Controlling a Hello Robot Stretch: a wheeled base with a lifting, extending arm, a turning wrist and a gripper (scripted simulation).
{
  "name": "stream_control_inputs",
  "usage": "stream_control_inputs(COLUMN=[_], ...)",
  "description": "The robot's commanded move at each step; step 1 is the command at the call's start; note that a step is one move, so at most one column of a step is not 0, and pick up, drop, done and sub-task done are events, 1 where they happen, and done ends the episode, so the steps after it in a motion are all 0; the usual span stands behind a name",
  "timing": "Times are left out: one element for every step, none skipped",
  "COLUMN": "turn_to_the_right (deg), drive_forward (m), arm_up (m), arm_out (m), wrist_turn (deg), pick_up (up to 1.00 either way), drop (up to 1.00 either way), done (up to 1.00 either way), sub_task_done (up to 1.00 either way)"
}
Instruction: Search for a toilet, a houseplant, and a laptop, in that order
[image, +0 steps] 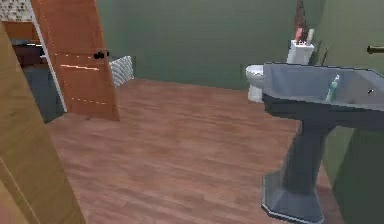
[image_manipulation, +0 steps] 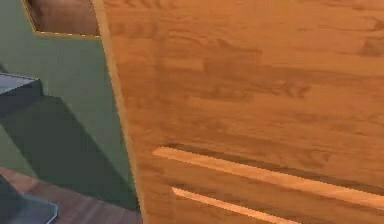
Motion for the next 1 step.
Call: stream_control_inputs(turn_to_the_right=[0.0], drive_forward=[0.95], arm_up=[0.0], arm_out=[0.0], wrist_turn=[0.0], pick_up=[0.0], drop=[0.0], done=[0.0], sub_task_done=[0.0])
